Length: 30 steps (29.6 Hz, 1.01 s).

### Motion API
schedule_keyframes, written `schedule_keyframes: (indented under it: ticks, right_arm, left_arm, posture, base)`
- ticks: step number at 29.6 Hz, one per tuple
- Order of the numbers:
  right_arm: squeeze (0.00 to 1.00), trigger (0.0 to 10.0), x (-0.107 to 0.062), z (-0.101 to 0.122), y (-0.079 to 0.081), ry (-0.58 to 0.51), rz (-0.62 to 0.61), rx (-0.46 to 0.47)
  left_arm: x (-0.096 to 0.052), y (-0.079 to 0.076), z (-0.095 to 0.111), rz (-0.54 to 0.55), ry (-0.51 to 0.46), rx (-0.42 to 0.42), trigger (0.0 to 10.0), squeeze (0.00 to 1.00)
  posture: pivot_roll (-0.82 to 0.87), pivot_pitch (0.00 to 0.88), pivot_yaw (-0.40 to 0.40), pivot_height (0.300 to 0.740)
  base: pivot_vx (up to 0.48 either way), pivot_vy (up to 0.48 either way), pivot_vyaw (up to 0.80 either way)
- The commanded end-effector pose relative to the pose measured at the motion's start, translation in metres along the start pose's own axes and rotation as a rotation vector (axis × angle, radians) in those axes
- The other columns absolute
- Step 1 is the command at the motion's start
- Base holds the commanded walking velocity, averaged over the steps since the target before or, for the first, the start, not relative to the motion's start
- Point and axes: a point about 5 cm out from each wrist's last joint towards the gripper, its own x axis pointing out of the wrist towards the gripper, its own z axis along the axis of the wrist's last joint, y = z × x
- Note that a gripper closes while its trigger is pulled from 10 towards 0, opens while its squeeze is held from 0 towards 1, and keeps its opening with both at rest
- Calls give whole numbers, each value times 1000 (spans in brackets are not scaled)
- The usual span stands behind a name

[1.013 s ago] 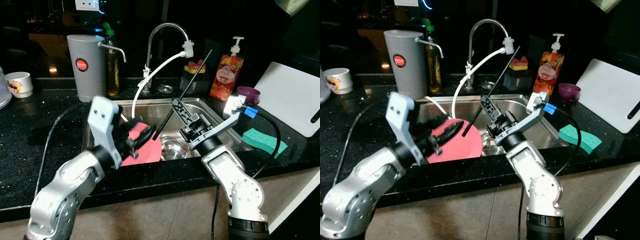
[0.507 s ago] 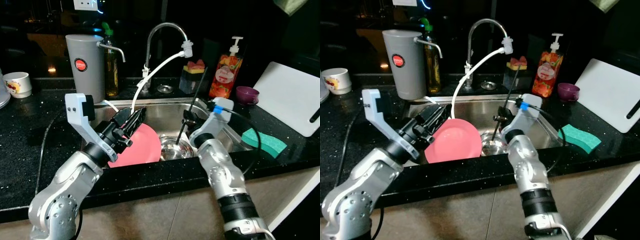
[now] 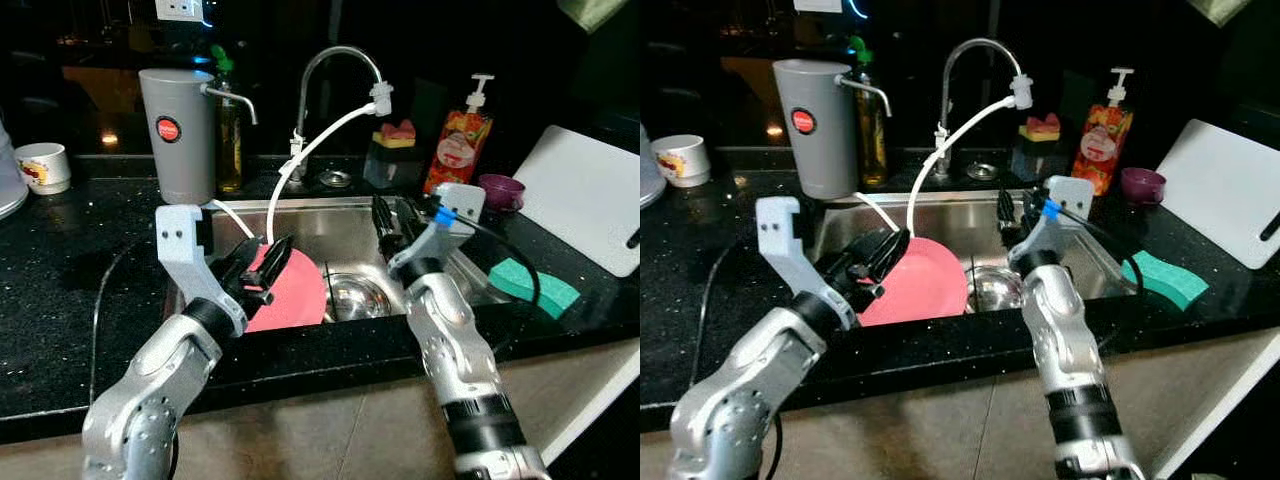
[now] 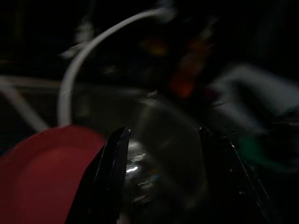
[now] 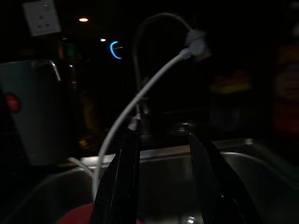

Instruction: Kitchen organization

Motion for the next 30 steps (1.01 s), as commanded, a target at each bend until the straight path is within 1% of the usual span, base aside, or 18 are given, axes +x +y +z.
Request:
schedule_keyframes:
  ticks: [1,2,3,6,8,10,11,13,14,15,16,19,21,22,24,26,28,30]
  right_arm:
    - [0,10000,-6,3,2,-8,2,-46]
    - [0,10000,-11,2,3,-4,-7,-53]
    - [0,10000,-11,2,3,-4,-7,-53]
    - [0,10000,-25,-1,2,8,-47,-65]
    - [0,10000,-29,-1,1,9,-58,-77]
    - [0,10000,-37,0,-2,5,-85,-137]
    - [0,10000,-37,0,-2,5,-85,-137]
    - [0,10000,-43,-1,-5,8,-107,-181]
    - [0,10000,-48,-4,-5,23,-112,-224]
    - [0,10000,-48,-4,-5,23,-112,-224]
    - [0,10000,-50,-5,-5,32,-111,-241]
    - [0,10000,-59,-12,-5,68,-114,-258]
    - [0,10000,-66,-20,-10,107,-130,-267]
    - [0,10000,-66,-20,-10,107,-130,-267]
    - [0,10000,-75,-28,-18,144,-158,-268]
    - [0,10000,-81,-30,-27,158,-192,-247]
    - [0,10000,-82,-30,-31,160,-209,-239]
    - [0,10000,-86,-31,-44,163,-254,-236]
  left_arm:
    - [4,4,-6,61,25,84,10000,0]
    - [4,7,-8,88,39,136,10000,0]
    - [4,7,-8,88,39,136,10000,0]
    - [3,10,-14,130,58,257,10000,0]
    - [1,10,-15,131,56,278,10000,0]
    - [-2,8,-15,126,39,342,10000,0]
    - [-2,8,-15,126,39,342,10000,0]
    - [-5,7,-17,135,20,423,10000,0]
    - [-8,8,-21,155,16,478,10000,0]
    - [-8,8,-21,155,16,478,10000,0]
    - [-9,8,-24,165,17,495,10000,0]
    - [-14,9,-28,177,18,498,10000,0]
    - [-18,11,-33,199,23,493,10000,0]
    - [-18,11,-33,199,23,493,10000,0]
    - [-27,21,-43,262,38,481,10000,0]
    - [-35,32,-49,318,54,475,10000,0]
    - [-37,35,-50,331,59,474,10000,0]
    - [-42,41,-52,345,58,470,10000,0]
  posture:
    - [117,64,-107,740]
    - [113,64,-103,740]
    - [113,64,-103,740]
    - [112,60,-96,740]
    - [110,59,-92,740]
    - [110,59,-90,740]
    - [110,59,-90,740]
    - [111,57,-88,740]
    - [110,58,-88,740]
    - [110,58,-88,740]
    - [107,57,-87,740]
    - [103,56,-88,740]
    - [102,51,-88,740]
    - [102,51,-88,740]
    - [102,43,-86,740]
    - [102,44,-86,740]
    - [101,46,-87,740]
    - [101,41,-86,740]
  base:
    - [0,0,0]
    - [0,0,0]
    - [0,0,0]
    - [0,0,0]
    - [0,0,0]
    - [0,0,0]
    - [0,0,0]
    - [0,0,0]
    - [0,0,0]
    - [0,0,0]
    - [0,0,0]
    - [0,0,0]
    - [0,0,0]
    - [0,0,0]
    - [0,0,0]
    - [0,0,0]
    - [0,0,0]
    - [0,0,0]
